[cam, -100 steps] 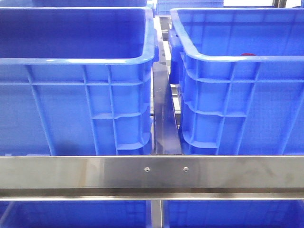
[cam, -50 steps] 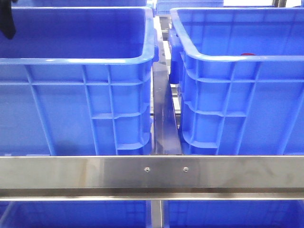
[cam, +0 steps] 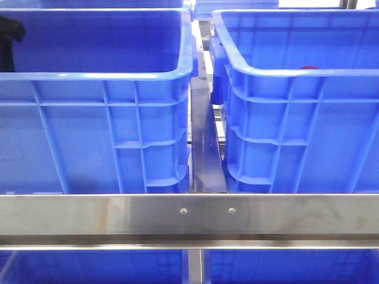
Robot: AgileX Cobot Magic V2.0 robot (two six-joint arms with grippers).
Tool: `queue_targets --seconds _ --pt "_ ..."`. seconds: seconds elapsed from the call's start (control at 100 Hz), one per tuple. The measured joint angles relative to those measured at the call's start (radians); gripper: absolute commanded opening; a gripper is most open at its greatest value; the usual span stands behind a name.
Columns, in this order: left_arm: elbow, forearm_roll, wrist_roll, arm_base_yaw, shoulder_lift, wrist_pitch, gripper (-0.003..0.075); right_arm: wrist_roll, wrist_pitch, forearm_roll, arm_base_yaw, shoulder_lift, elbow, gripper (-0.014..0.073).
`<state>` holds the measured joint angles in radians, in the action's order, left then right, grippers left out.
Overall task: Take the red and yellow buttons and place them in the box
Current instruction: 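Grasp the yellow button with the left gripper and lift it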
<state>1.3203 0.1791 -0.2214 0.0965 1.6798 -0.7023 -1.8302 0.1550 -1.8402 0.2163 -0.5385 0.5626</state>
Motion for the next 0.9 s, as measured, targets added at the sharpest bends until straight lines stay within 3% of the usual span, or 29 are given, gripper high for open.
queue_targets --seconds 0.9 --pt "0.007 0.0 0.0 0.0 0.164 0.096 0.0473 0.0 0.002 0.0 0.0 0.0 -0.01 -0.0067"
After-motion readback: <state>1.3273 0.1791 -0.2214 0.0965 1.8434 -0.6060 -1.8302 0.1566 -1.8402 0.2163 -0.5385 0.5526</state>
